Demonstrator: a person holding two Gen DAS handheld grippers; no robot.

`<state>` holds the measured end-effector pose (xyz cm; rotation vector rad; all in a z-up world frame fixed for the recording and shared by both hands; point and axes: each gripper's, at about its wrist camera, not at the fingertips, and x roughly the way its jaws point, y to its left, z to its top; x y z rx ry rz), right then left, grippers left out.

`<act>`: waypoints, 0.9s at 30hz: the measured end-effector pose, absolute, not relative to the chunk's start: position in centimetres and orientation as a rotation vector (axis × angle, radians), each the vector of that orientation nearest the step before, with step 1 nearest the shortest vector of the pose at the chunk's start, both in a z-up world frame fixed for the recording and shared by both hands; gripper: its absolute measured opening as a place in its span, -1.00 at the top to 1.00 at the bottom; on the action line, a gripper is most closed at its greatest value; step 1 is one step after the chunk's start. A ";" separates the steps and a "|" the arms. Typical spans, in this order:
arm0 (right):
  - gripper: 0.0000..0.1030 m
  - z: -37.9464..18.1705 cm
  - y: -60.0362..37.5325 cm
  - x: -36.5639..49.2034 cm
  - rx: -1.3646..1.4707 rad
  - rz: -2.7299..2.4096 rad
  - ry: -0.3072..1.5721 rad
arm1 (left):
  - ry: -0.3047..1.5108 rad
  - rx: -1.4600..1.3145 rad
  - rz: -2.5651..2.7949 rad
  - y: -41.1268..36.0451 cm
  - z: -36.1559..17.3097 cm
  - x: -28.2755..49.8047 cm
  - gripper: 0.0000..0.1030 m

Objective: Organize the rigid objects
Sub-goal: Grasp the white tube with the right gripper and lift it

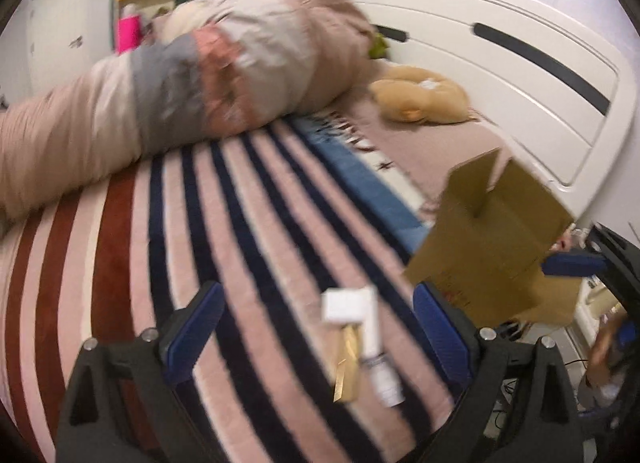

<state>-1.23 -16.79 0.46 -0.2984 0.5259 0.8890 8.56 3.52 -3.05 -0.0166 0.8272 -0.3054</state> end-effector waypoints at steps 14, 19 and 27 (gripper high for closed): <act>0.04 -14.4 -13.2 2.3 -0.191 0.591 0.899 | 0.910 -0.095 -0.372 6.9 -14.3 6.5 -0.83; 0.48 -16.0 -12.8 3.5 -0.228 0.575 0.930 | 0.899 -0.082 -0.408 5.8 -14.7 5.8 -0.83; 0.59 -11.7 -12.5 1.6 -0.320 0.622 0.795 | 0.892 -0.067 -0.453 4.6 -14.8 5.4 -0.82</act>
